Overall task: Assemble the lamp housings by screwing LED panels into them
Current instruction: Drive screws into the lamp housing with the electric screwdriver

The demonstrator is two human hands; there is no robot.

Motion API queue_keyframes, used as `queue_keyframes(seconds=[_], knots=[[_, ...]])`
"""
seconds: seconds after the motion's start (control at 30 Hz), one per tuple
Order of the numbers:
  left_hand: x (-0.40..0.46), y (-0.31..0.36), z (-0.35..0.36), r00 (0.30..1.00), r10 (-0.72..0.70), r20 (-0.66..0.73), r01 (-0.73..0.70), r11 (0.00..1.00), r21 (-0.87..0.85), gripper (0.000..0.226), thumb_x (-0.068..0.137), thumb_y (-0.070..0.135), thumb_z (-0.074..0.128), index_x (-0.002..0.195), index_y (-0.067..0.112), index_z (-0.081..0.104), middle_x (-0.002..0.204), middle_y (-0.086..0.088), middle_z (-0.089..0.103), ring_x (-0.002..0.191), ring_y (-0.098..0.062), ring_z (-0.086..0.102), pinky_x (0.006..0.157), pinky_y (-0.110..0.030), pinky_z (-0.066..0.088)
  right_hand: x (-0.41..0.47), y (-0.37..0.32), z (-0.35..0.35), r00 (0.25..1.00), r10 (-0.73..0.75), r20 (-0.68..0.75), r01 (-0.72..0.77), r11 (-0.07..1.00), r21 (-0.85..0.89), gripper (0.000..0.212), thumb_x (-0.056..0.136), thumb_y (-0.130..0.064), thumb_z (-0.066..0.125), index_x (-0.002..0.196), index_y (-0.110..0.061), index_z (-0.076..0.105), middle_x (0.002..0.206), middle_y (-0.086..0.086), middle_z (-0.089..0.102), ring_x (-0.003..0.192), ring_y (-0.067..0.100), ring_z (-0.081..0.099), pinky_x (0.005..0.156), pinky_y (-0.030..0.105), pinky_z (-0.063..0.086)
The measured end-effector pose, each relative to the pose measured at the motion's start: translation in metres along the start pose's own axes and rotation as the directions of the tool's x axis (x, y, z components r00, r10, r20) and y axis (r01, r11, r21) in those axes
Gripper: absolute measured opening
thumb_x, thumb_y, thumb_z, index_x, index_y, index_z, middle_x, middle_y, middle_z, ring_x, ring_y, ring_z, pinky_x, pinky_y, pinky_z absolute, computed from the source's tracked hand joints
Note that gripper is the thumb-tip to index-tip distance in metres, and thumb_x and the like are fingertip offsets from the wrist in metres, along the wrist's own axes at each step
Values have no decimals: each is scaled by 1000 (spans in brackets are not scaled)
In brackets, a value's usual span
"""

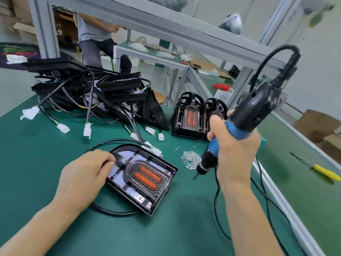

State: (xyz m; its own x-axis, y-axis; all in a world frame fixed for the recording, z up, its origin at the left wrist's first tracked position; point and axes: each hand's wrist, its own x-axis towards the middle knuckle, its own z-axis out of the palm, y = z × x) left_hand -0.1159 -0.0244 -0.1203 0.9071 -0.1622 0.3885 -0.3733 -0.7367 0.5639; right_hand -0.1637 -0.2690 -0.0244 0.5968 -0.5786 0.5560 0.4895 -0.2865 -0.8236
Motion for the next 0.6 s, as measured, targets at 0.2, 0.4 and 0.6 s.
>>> queue_keyframes(seconds=[0.2,0.4,0.6], knots=[[23,46,21,981,186,50,-187,982,32,8,85,12,67,80,18,66,77,4,63,75,-24,60,65,-34,45,24,47,-67,978,206,-33,-188,798,-573,24,74,-22,76,78,-23,52,58,-9,61,56,21,60,52,25,44],[45,88,50,944,317,91,-322,946,43,11,93,21,54,86,18,62,84,5,62,86,-21,56,73,-33,39,30,91,-96,907,418,-47,-202,334,-921,45,80,-51,70,87,-14,44,77,-2,53,71,24,53,57,33,35],[50,46,29,997,77,-25,-72,984,165,14,92,16,54,84,14,65,83,-2,64,84,-30,56,70,-37,39,32,123,-111,856,516,-36,-64,38,-997,56,85,-60,61,103,-12,39,108,9,62,98,30,60,66,33,38]])
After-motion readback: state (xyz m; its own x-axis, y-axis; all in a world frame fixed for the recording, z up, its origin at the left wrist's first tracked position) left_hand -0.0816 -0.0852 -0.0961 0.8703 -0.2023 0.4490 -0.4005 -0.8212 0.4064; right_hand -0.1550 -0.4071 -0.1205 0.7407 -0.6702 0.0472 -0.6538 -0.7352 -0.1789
